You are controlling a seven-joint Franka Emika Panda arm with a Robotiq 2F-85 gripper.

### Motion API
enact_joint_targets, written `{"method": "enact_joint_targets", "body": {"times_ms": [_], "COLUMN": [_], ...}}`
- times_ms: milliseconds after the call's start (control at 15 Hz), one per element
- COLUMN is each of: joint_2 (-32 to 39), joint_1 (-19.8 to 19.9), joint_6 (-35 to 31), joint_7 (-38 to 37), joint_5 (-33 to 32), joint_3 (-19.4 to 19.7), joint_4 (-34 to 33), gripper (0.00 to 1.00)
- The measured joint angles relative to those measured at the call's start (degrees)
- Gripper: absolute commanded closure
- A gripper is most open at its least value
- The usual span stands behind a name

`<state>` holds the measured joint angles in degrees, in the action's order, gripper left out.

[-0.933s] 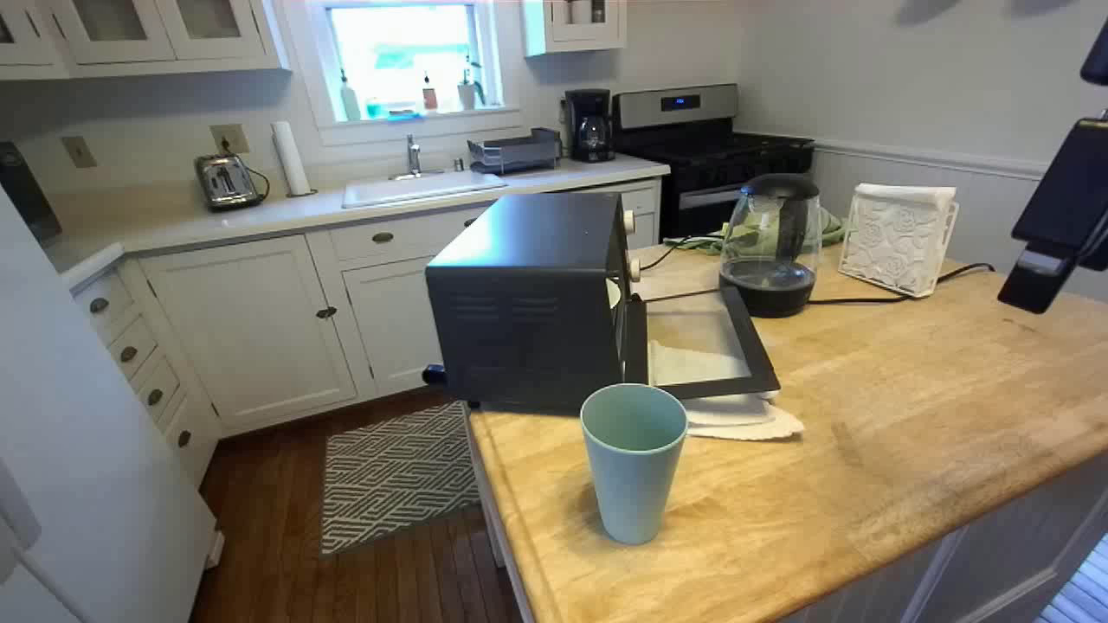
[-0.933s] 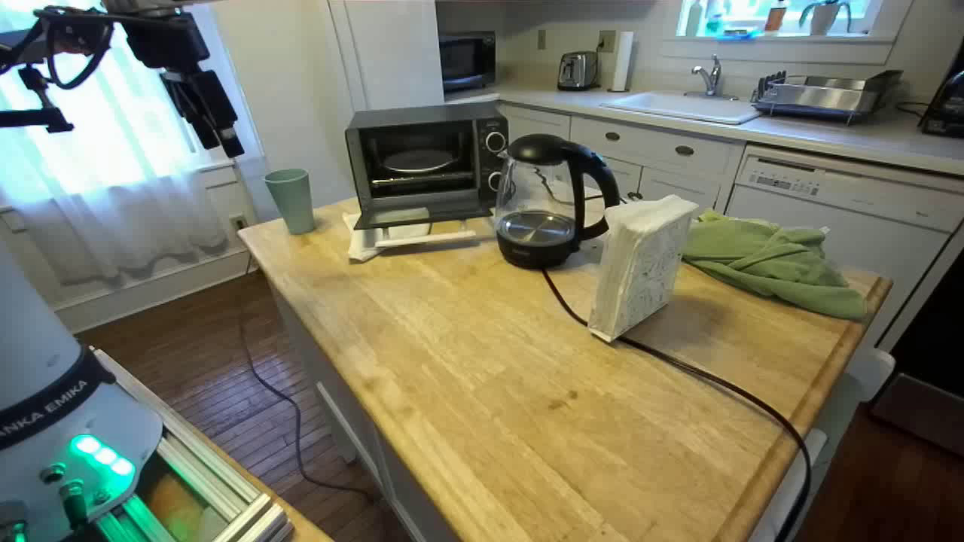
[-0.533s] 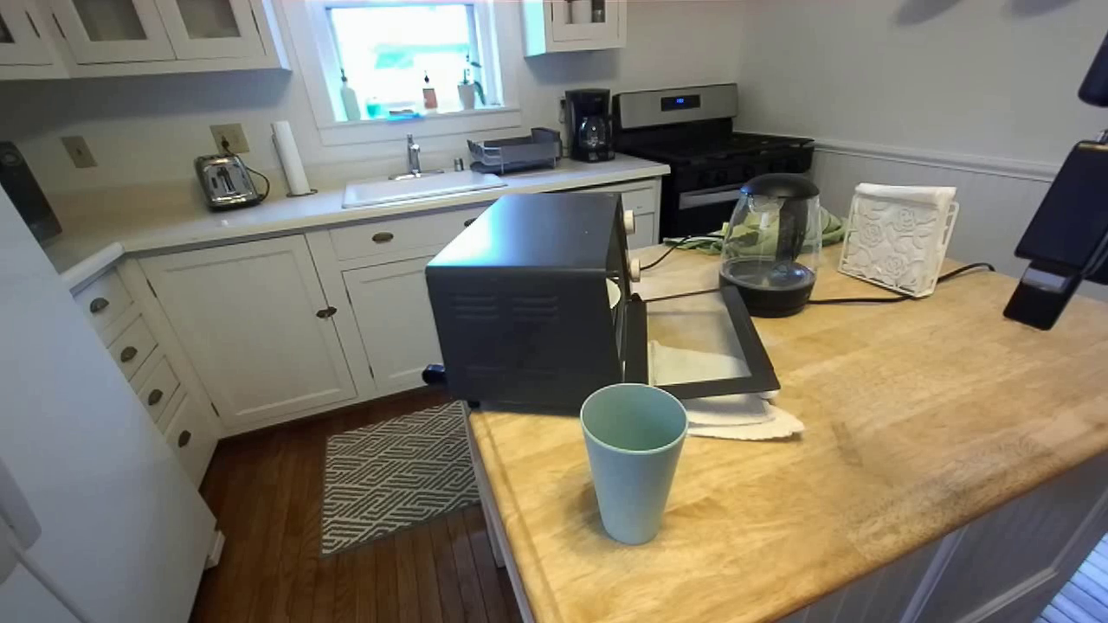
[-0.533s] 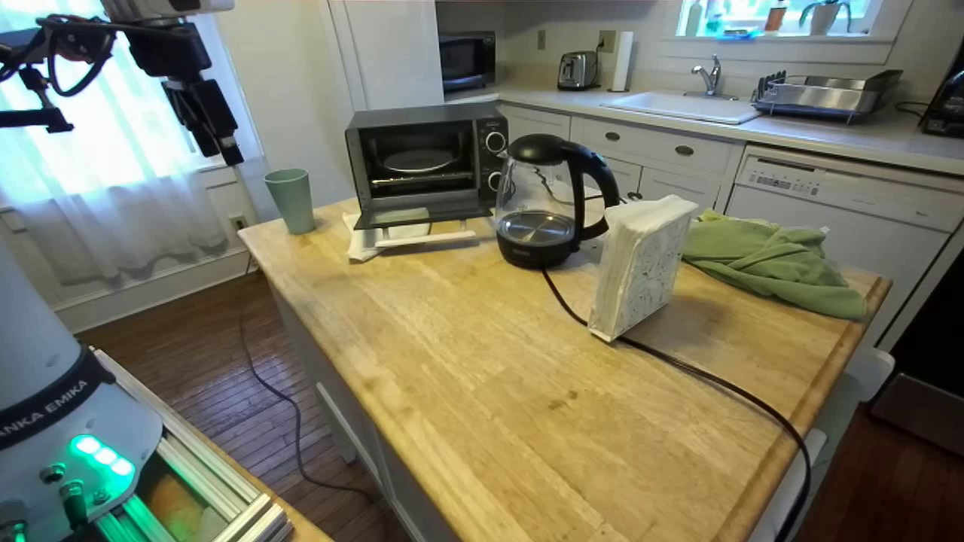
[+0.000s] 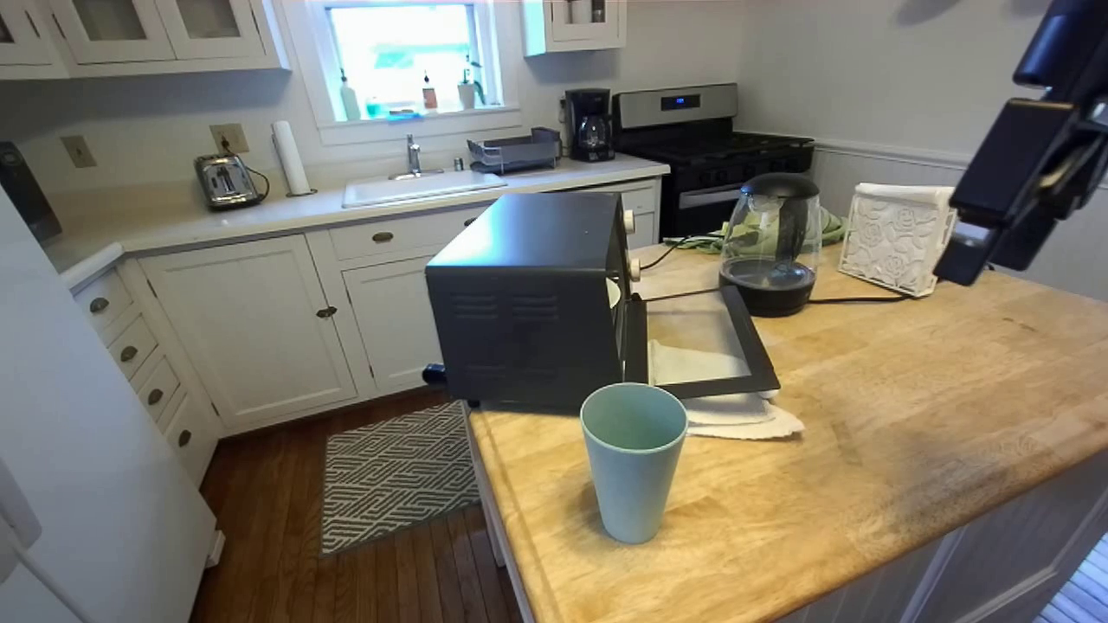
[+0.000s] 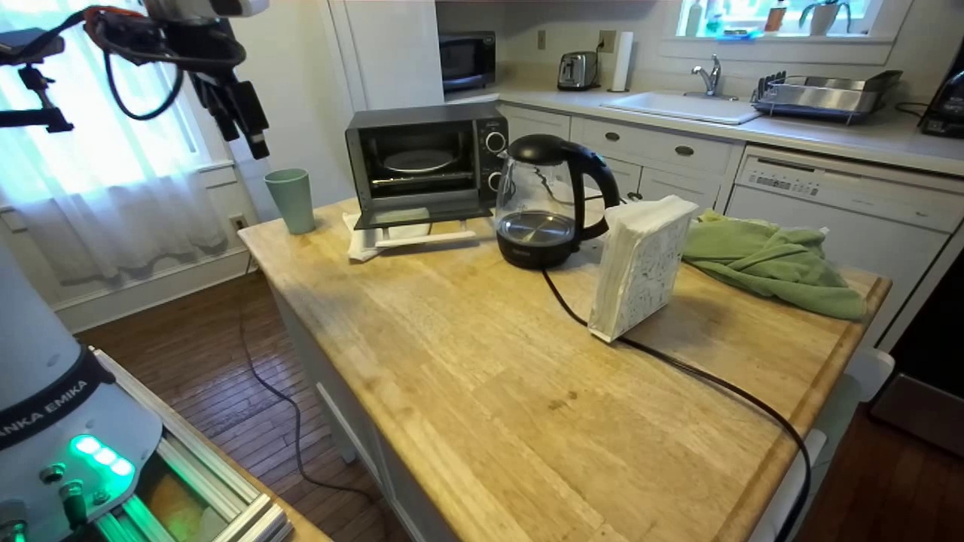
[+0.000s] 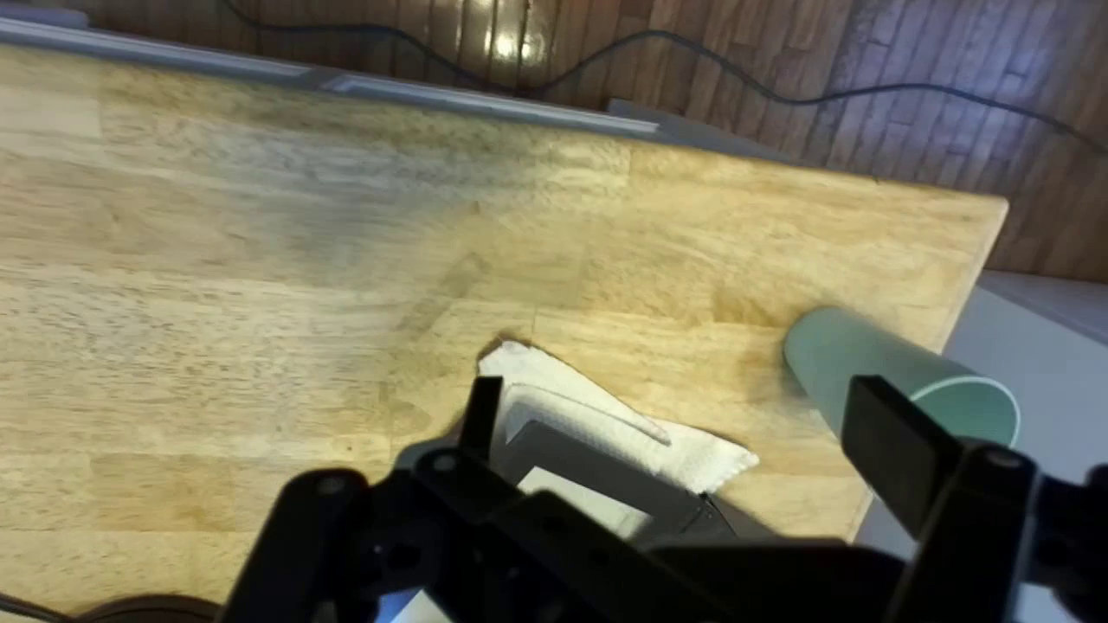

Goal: Remove the plate from the microwave and put it on the table

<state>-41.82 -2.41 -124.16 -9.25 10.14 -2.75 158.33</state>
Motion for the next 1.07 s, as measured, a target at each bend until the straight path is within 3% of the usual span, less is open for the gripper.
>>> {"method": "enact_joint_targets", "body": {"times_ms": [267, 667, 867, 1067], "joint_2": [12.29, 30.92, 39.97, 46.87], "joint_1": [-2.75, -15.88, -12.10, -6.93], "joint_6": [-10.67, -12.36, -8.90, -6.40], "joint_7": [13.40, 38.39, 45.84, 46.90], "joint_5": [9.44, 32.98, 42.80, 46.16], "joint_3": [9.31, 23.09, 20.65, 17.57], "joint_4": [-3.44, -16.94, -25.07, -31.08], "gripper": [0.00, 0.00, 0.00, 0.00]}}
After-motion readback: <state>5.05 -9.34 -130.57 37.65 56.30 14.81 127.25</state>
